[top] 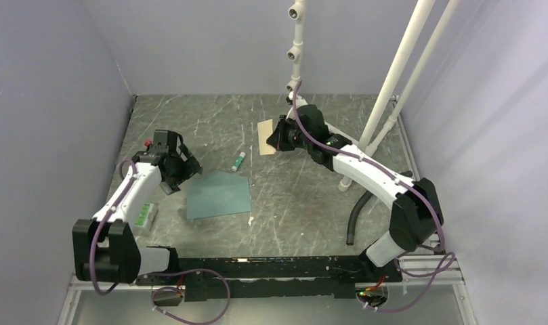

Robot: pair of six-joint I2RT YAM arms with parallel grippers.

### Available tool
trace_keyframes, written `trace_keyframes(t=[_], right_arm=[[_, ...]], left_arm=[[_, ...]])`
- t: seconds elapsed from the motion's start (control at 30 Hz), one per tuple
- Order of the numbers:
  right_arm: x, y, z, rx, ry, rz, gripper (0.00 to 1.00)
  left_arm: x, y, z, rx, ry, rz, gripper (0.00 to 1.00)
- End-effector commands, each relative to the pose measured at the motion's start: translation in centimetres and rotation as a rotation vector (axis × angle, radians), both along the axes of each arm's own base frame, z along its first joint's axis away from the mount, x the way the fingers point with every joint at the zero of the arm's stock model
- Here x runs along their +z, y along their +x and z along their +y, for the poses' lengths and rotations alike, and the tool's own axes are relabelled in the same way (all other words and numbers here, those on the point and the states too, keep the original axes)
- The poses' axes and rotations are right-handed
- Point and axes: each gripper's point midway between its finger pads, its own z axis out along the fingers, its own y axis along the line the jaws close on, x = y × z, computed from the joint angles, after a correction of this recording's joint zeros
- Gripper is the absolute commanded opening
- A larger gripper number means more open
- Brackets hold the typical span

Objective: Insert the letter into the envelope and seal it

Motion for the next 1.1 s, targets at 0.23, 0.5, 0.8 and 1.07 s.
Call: trace_keyframes(t=[0.23,0.5,0.8,1.07], right_arm=[[-4.3,3.6,6.9,0.242,-0.013,-0.071,0.00],[-5.8,4.5,13.1,0.347,0.066,-0.110,0.00],[-10.1,4.4,17.5,0.358,-0.044,-0.079,0.00],[-12.8,2.2,16.6,0.363,-0.129,-0.045,0.00]], left_arm=[[-5.9,2.6,5.3,0.114,0.075,0.058,0.88],[-6.8,0.8,5.1,0.099,0.056,0.095,0.89],[-6.7,-1.9,5.3,0.253,0.028,0.187,0.91],[-6.9,-4.8,4.4,0.286,-0.023,0.234,0.92]])
